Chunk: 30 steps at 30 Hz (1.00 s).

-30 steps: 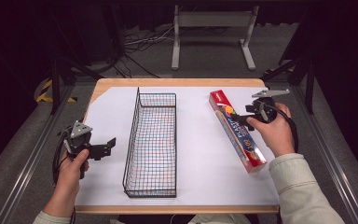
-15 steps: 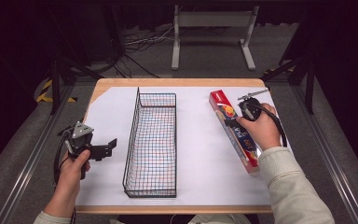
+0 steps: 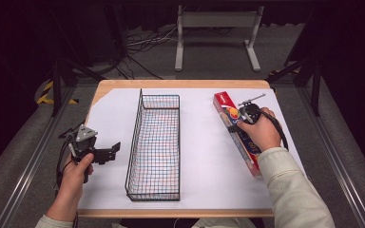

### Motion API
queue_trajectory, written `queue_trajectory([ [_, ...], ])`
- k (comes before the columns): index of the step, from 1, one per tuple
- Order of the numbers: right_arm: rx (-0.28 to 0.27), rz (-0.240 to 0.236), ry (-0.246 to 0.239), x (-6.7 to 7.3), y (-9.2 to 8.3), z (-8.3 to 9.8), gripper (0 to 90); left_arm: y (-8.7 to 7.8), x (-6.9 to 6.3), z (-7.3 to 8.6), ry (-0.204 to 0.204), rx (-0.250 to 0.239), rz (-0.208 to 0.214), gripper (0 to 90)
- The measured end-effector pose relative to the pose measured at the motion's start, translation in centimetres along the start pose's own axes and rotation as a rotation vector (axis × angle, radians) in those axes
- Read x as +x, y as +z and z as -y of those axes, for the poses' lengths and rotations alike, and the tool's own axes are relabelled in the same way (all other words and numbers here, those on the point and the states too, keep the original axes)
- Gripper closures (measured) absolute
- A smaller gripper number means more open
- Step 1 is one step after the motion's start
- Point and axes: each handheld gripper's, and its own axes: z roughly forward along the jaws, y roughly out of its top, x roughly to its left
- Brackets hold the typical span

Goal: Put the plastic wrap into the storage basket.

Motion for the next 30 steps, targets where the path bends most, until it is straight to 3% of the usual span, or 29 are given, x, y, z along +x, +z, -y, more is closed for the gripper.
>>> queue_trajectory([
  [3, 0.031, 0.0, 0.011, 0.0, 0.5, -0.1, 17.0, 0.1, 0.0, 0.0, 0.003, 0.0, 0.0, 0.1],
  [5, 0.049, -0.004, 0.044, 0.1, 0.8, -0.1, 13.0, 0.1, 0.0, 0.0, 0.007, 0.005, 0.005, 0.1],
  [8, 0.094, -0.004, 0.072, 0.2, 1.4, -0.2, 15.7, 0.1, -0.1, 0.0, 0.014, 0.009, 0.008, 0.1],
  [15, 0.135, 0.023, 0.05, 0.3, 2.1, -0.5, 22.6, 0.2, -0.1, 0.1, 0.01, 0.011, 0.01, 0.1],
  [20, 0.168, 0.075, 0.032, 0.7, 2.2, -0.9, 30.7, 0.2, -0.1, 0.1, 0.008, 0.011, 0.01, 0.1],
  [27, 0.218, 0.13, 0.049, 1.1, 2.2, -1.5, 38.5, 0.3, -0.1, 0.1, 0.008, 0.011, 0.009, 0.1],
  [30, 0.224, 0.123, 0.064, 1.1, 2.2, -1.6, 38.9, 0.3, 0.1, 0.2, 0.002, 0.011, 0.006, 0.1],
])
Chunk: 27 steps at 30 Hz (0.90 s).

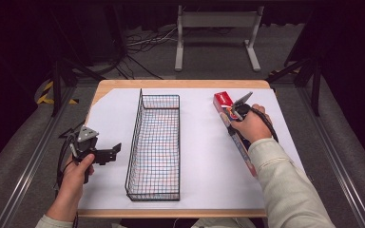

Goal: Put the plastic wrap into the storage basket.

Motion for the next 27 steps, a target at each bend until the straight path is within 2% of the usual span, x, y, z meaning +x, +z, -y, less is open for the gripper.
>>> queue_trajectory([
  [6, 0.007, 0.012, 0.018, 0.3, -0.2, 0.0, 39.6, 0.0, 0.0, 0.0, 0.0, 0.001, -0.001, 0.1],
  [7, 0.008, 0.018, 0.041, 0.5, -0.5, 0.1, 39.8, 0.0, 0.0, 0.0, 0.0, 0.0, -0.002, 0.1],
  [10, 0.013, 0.028, 0.062, 0.7, -0.9, 0.1, 39.9, 0.0, 0.0, 0.0, 0.0, -0.001, -0.003, 0.1],
  [12, 0.021, 0.037, 0.094, 0.9, -1.5, 0.1, 40.0, -0.1, 0.1, 0.0, 0.0, 0.0, -0.004, 0.1],
  [17, -0.017, 0.021, 0.161, 1.2, -3.1, 0.3, 40.1, -0.1, 0.1, 0.0, 0.0, 0.001, -0.004, 0.1],
  [23, -0.024, 0.006, 0.174, 1.4, -4.4, 0.4, 40.0, -0.1, 0.1, 0.0, -0.007, -0.006, -0.007, 0.1],
  [27, -0.024, 0.001, 0.198, 1.7, -5.5, 0.7, 39.9, -0.2, 0.2, -0.1, -0.018, -0.007, 0.005, 0.1],
])
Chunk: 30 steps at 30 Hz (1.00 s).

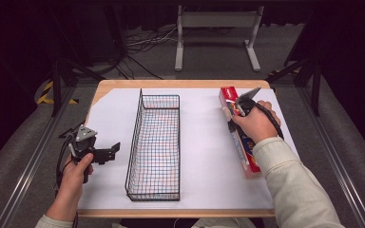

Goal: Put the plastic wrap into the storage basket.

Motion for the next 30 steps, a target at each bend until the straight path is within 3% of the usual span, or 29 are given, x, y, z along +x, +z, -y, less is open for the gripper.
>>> queue_trajectory([
  [5, -0.017, -0.015, 0.041, 0.0, -1.5, 0.4, 39.9, -0.2, -0.1, 0.0, -0.001, -0.01, 0.002, 0.1],
  [7, -0.02, -0.018, 0.034, 0.0, -1.7, 0.4, 39.9, -0.2, 0.0, 0.0, 0.002, -0.007, -0.002, 0.1],
  [8, -0.024, -0.023, 0.038, 0.0, -2.0, 0.5, 39.9, -0.1, -0.2, 0.0, 0.016, -0.006, -0.032, 0.1],
  [10, -0.024, -0.024, 0.046, 0.0, -2.2, 0.6, 39.9, 0.0, -0.3, 0.0, 0.024, -0.006, -0.04, 0.1],
  [18, -0.051, -0.034, 0.091, 0.1, -3.5, 1.1, 39.9, -0.1, -0.4, -0.1, 0.029, -0.006, -0.03, 0.1],
  [21, -0.061, -0.056, 0.102, 0.2, -4.1, 1.4, 39.9, 0.0, -0.4, 0.0, 0.022, -0.006, -0.028, 0.1],
  [27, -0.081, -0.096, 0.17, 1.2, -4.8, 2.2, 39.9, 0.0, -0.4, 0.0, 0.018, -0.007, -0.022, 0.1],
  [30, -0.089, -0.113, 0.174, 1.7, -5.1, 2.3, 40.0, 0.0, -0.4, 0.0, 0.018, -0.006, -0.018, 0.1],
])
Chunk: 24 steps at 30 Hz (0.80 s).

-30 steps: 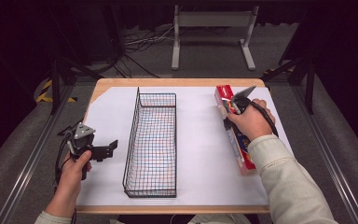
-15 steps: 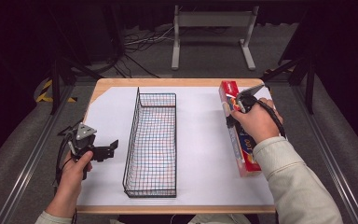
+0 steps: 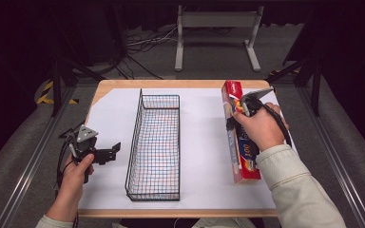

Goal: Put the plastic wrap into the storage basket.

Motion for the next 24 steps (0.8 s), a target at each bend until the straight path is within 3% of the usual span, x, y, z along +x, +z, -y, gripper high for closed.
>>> queue_trajectory([
  [4, 0.002, 0.009, 0.002, 0.8, -0.4, 0.0, 40.0, 0.2, -0.3, 0.0, 0.019, 0.006, -0.009, 0.1],
  [9, -0.033, -0.049, 0.029, 2.5, -1.3, -0.1, 39.9, 0.1, -0.3, -0.1, 0.019, -0.004, -0.001, 0.1],
  [14, -0.024, -0.06, 0.059, 3.9, -1.4, 0.2, 39.9, 0.2, -0.1, 0.0, 0.011, -0.008, 0.014, 0.1],
  [19, -0.047, -0.052, 0.073, 5.6, -1.9, 0.4, 40.0, 0.0, 0.0, -0.5, 0.011, -0.018, 0.027, 0.1],
  [24, -0.025, -0.039, 0.086, 7.4, -1.5, 0.5, 39.9, -0.5, 0.0, -1.0, 0.015, -0.039, 0.026, 0.1],
])
